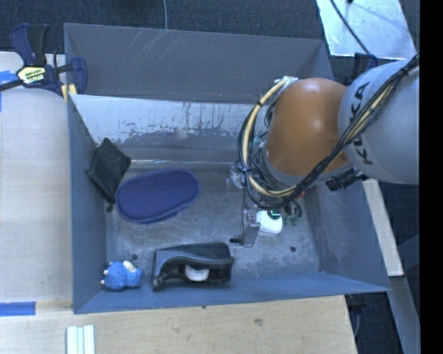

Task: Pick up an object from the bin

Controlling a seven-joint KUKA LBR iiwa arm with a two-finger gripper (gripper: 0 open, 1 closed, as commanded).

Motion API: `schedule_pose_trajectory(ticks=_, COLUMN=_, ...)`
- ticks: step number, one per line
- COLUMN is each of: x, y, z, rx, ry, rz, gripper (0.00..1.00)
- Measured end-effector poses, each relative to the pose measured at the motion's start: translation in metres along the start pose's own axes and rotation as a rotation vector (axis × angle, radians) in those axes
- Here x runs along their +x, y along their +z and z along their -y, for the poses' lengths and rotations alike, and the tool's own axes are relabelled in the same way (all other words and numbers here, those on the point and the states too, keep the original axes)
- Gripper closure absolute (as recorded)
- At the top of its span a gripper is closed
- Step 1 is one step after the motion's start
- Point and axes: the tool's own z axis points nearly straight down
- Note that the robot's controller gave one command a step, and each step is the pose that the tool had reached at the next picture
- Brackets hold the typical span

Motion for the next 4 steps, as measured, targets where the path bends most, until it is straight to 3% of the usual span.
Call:
schedule_pose_trajectory(ticks=1, x=-0.043, y=-0.003, z=0.052, rx=0.003, ry=-0.279, rz=0.011, gripper=0.0)
schedule_pose_trajectory(ticks=2, x=-0.048, y=0.059, z=0.121, rx=0.003, ry=-0.652, rz=0.002, gripper=0.0)
schedule_pose_trajectory(ticks=3, x=-0.036, y=0.081, z=0.082, rx=0.0, ry=-0.961, rz=0.005, gripper=0.0)
schedule_pose_trajectory(ticks=4, x=-0.037, y=0.08, z=0.083, rx=0.002, ry=-0.956, rz=0.007, gripper=1.0)
